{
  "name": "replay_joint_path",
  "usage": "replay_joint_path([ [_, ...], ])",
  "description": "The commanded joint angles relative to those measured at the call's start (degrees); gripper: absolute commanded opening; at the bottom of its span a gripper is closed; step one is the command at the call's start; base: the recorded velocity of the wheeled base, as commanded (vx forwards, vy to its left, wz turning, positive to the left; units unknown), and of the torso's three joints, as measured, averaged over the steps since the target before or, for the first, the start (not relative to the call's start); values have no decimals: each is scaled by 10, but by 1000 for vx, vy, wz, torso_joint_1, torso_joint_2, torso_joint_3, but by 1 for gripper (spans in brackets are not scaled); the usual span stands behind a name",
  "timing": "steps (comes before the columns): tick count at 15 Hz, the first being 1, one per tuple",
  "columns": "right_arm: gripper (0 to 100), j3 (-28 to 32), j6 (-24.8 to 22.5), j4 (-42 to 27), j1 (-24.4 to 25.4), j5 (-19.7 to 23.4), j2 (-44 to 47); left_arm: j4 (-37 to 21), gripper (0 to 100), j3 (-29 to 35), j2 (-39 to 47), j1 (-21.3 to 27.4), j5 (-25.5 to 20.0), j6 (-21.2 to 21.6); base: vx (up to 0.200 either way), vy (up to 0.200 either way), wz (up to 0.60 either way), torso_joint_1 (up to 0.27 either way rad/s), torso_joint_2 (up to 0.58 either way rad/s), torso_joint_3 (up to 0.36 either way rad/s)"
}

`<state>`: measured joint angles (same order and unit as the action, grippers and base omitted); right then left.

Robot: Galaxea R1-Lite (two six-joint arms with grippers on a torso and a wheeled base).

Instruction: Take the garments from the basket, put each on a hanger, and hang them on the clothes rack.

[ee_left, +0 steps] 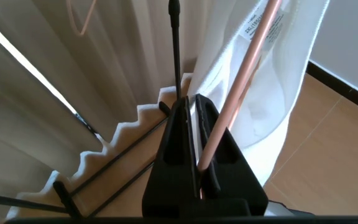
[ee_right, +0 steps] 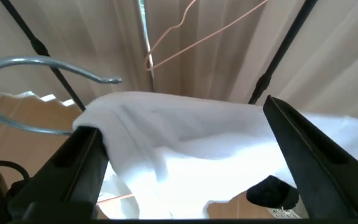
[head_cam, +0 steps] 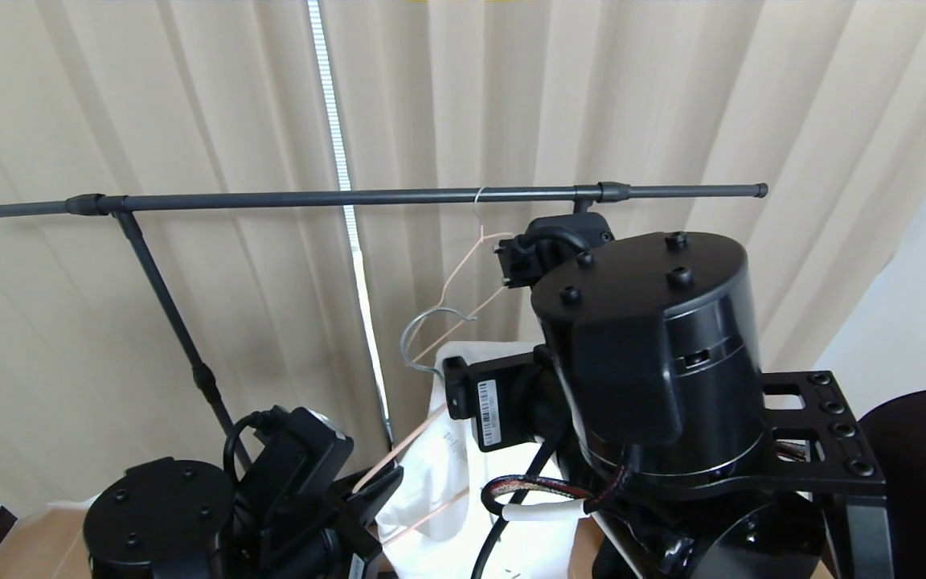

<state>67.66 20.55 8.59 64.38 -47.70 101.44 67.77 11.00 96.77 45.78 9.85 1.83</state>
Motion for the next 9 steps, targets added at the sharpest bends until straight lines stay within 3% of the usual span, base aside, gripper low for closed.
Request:
replay_joint_path([
  [1, 100, -1, -1, 1, -7, -6, -5, 0, 0, 0, -5, 0, 0, 0, 0, 0, 0, 0, 0, 0],
  [9, 100, -6, -5, 0, -7, -20, -12, 0, 0, 3, -28, -5, 2, -1, 0, 0, 0, 0, 0, 0],
])
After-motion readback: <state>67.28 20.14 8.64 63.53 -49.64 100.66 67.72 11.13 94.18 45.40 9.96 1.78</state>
